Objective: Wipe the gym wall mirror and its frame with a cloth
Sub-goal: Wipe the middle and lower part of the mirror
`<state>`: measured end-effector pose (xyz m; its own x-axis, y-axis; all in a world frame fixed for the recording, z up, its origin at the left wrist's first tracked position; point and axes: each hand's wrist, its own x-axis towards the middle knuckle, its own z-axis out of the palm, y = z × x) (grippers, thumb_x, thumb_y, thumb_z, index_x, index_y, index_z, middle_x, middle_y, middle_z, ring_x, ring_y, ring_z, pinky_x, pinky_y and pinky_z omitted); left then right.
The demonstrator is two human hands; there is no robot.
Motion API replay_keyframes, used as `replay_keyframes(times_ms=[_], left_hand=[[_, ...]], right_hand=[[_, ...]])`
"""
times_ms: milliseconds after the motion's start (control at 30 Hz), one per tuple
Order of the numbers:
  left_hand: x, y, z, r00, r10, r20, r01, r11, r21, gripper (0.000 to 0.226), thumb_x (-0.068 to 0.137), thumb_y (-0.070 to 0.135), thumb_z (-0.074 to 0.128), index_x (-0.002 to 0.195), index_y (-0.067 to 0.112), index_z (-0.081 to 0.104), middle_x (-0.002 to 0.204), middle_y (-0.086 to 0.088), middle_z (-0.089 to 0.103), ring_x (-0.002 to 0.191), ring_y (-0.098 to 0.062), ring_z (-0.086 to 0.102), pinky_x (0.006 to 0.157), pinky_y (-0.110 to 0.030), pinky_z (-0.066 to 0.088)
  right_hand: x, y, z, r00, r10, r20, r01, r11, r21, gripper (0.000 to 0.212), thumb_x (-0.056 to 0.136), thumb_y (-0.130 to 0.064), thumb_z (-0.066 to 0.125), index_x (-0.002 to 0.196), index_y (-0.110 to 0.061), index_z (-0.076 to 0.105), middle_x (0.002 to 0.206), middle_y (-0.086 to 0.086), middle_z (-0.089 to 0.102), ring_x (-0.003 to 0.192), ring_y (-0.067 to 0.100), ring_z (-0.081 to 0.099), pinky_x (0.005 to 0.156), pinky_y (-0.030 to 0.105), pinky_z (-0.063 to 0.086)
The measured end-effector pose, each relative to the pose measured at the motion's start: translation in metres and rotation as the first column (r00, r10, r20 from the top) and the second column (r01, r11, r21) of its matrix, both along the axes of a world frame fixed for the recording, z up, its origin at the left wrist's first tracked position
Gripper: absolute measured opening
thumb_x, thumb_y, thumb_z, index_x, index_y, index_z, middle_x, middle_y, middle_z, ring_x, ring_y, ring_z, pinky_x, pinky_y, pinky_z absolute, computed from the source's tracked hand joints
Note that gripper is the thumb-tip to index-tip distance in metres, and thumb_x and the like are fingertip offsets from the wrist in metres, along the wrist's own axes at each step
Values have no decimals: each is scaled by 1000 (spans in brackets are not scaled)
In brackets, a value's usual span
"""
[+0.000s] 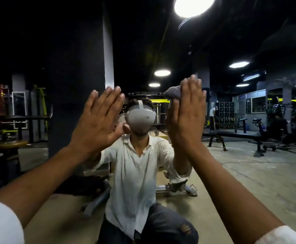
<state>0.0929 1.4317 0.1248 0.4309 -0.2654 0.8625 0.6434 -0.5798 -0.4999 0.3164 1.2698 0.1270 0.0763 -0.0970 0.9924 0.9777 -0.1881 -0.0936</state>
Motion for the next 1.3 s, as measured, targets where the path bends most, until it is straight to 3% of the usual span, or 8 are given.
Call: replay_keyframes(times_ms=[100, 233, 333, 533, 733, 900, 1100, 1300], left_hand=[[0, -6, 3, 999, -26, 33, 26, 1000, 4, 76, 98, 42, 44, 162, 1, 36, 172, -18, 29, 160, -36, 26, 127, -62, 22], [12, -22, 27, 988, -82, 132, 85, 996, -21, 58, 93, 30, 50, 144, 2, 53, 153, -21, 50, 139, -42, 49, 122, -58, 30], [16, -22, 31, 992, -45, 115, 46, 999, -7, 72, 99, 31, 46, 163, 2, 34, 173, -18, 27, 159, -36, 28, 128, -61, 21], [17, -13, 32, 998, -54, 24, 54, 999, 9, 80, 100, 34, 55, 168, 6, 24, 177, -14, 17, 165, -29, 13, 132, -59, 12], [15, -13, 30, 998, -64, 6, 64, 998, 6, 75, 104, 40, 38, 168, 6, 22, 177, -14, 15, 165, -30, 12, 133, -56, 12], [17, -9, 28, 996, -91, -2, 91, 996, 0, 73, 104, 38, 40, 168, 6, 26, 176, -14, 20, 164, -30, 16, 132, -57, 14], [18, -8, 24, 980, -113, -162, 134, 984, 121, 73, 105, 40, 44, 167, 4, 28, 175, -17, 21, 163, -33, 19, 129, -60, 21], [32, -20, -2, 968, -88, -234, 112, 989, 93, 83, 98, 40, 53, 167, 2, 26, 176, -19, 16, 164, -34, 13, 127, -66, 21]], right_hand=[[-13, 7, 15, 993, -12, -117, 18, 998, 52, 60, 114, -27, 34, 166, -4, 15, 176, 14, 7, 163, 29, 1, 131, 53, 10], [-50, 27, 22, 963, 36, 266, 32, 969, -245, 67, 110, -29, 46, 166, -4, 19, 175, 16, 9, 163, 31, 3, 132, 51, 8], [-30, 17, 40, 900, 10, 437, 139, 942, -307, 68, 108, -27, 51, 165, -5, 22, 175, 15, 13, 163, 28, 7, 133, 46, 4], [-26, 6, 69, 993, 17, -116, -9, 997, 71, 59, 112, -29, 33, 165, -5, 22, 175, 14, 14, 163, 29, 5, 132, 48, 4], [-44, 22, 45, 957, 15, 288, 51, 974, -223, 57, 113, -29, 41, 164, -7, 29, 174, 13, 19, 163, 26, 9, 132, 48, 11], [-22, 3, 50, 990, 39, -134, -30, 997, 69, 58, 113, -30, 35, 165, -8, 26, 175, 10, 17, 163, 25, 7, 132, 47, 6], [-12, -1, 10, 952, 4, 306, 82, 960, -268, 58, 111, -28, 43, 163, -8, 31, 174, 10, 20, 163, 22, 10, 132, 51, 11], [-10, -9, -20, 999, 36, 6, -35, 994, -106, 60, 110, -26, 40, 165, -7, 27, 175, 10, 17, 163, 23, 7, 133, 48, 7]])
